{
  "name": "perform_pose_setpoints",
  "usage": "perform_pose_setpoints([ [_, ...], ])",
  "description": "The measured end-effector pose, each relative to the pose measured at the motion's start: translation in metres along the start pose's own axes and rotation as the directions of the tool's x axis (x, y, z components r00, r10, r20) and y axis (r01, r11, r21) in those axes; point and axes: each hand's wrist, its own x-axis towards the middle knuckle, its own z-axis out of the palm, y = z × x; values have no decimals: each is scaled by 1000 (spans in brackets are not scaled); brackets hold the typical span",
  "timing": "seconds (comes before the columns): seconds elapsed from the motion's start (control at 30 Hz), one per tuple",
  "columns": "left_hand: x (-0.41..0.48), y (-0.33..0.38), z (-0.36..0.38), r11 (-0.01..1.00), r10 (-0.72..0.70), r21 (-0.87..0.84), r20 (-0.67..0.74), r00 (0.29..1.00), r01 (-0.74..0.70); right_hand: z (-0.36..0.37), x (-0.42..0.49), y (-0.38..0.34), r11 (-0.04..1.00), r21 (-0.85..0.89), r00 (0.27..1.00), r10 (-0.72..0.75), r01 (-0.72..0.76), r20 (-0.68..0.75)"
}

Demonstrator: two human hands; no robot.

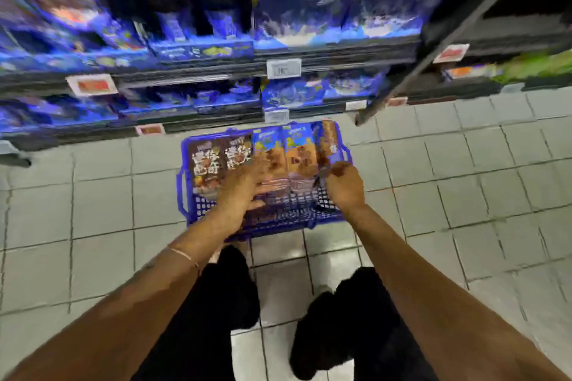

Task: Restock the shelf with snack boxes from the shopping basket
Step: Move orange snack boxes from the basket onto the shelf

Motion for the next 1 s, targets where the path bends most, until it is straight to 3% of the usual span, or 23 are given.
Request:
perform_pose_setpoints([
  [0.13, 88, -20, 9, 996, 90, 31, -36, 995, -89, 39, 89, 48, 997, -49, 984, -67, 59, -166],
  [0.3, 150, -41, 21, 978, 209, 1, -47, 977, -209, 72, 150, 86, 977, 24, 958, -202, 211, -203],
  [0.47, 148, -47, 31, 962, 273, 37, -34, 961, -272, 80, 152, 96, 915, 140, 898, -325, 377, -297],
  [0.7, 127, -60, 24, 952, 293, -73, -62, 954, -297, 45, 134, 75, 854, 250, 847, -329, 456, -418],
  [0.8, 129, -59, 22, 941, 316, -117, -35, 948, -318, 36, 126, 65, 808, 366, 869, -330, 462, -369],
  [0.9, 128, -52, 24, 933, 345, -99, -38, 938, -347, 36, 108, 57, 693, 571, 897, -338, 441, -283],
  [1.0, 129, -48, 32, 942, 304, -159, 19, 953, -297, 45, 86, 47, 608, 737, 936, -339, 295, -95],
])
